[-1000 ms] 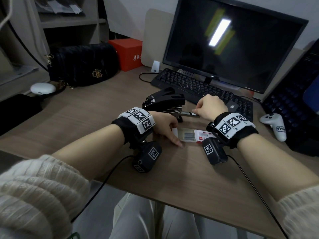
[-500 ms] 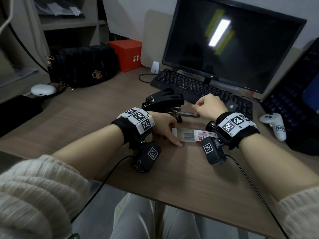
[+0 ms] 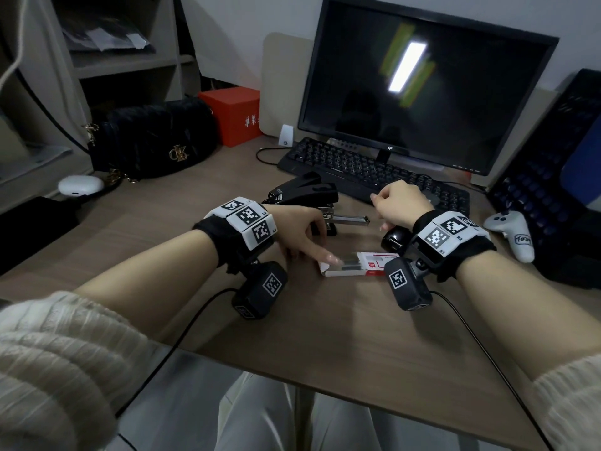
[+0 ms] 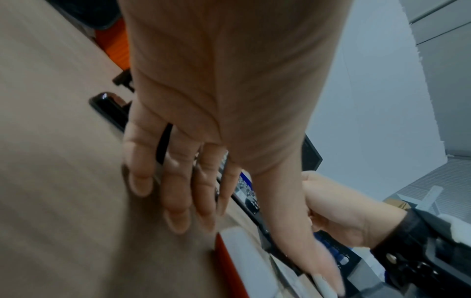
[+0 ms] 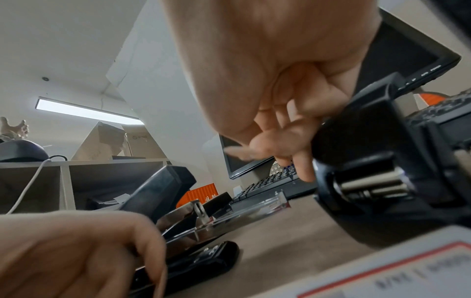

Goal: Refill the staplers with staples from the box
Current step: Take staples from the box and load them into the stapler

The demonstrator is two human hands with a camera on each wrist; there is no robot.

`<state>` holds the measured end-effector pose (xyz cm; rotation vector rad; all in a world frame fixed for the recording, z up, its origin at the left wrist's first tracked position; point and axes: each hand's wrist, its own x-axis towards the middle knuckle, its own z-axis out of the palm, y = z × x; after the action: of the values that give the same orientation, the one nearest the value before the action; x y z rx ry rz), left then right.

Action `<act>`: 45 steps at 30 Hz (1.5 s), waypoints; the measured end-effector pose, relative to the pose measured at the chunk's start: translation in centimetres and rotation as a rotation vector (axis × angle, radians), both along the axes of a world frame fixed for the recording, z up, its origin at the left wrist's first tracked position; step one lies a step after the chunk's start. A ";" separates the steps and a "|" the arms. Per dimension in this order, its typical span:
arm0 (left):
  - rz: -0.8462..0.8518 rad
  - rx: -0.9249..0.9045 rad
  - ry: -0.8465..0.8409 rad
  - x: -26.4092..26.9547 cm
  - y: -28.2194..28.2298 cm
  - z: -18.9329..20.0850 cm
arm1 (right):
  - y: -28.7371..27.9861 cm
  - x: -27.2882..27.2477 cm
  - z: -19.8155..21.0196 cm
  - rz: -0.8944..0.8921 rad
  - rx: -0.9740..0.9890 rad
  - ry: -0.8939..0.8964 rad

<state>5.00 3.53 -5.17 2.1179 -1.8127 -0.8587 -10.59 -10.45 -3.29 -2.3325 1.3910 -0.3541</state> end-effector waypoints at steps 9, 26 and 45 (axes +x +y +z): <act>0.248 -0.597 -0.111 2.6 -0.3 1.9 | 0.7 1.3 -0.1 0.015 0.205 0.010; 0.279 -0.366 0.033 3.9 -1.5 -1.4 | 1.7 2.8 -1.0 0.013 0.310 0.001; 0.429 -0.392 0.196 2.3 -2.6 -1.9 | 2.6 2.1 -0.4 -0.077 0.637 -0.434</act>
<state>7.30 0.95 -7.07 1.9738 -1.2386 -0.5280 -8.45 -7.83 -3.72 -1.5775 1.1597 -0.3477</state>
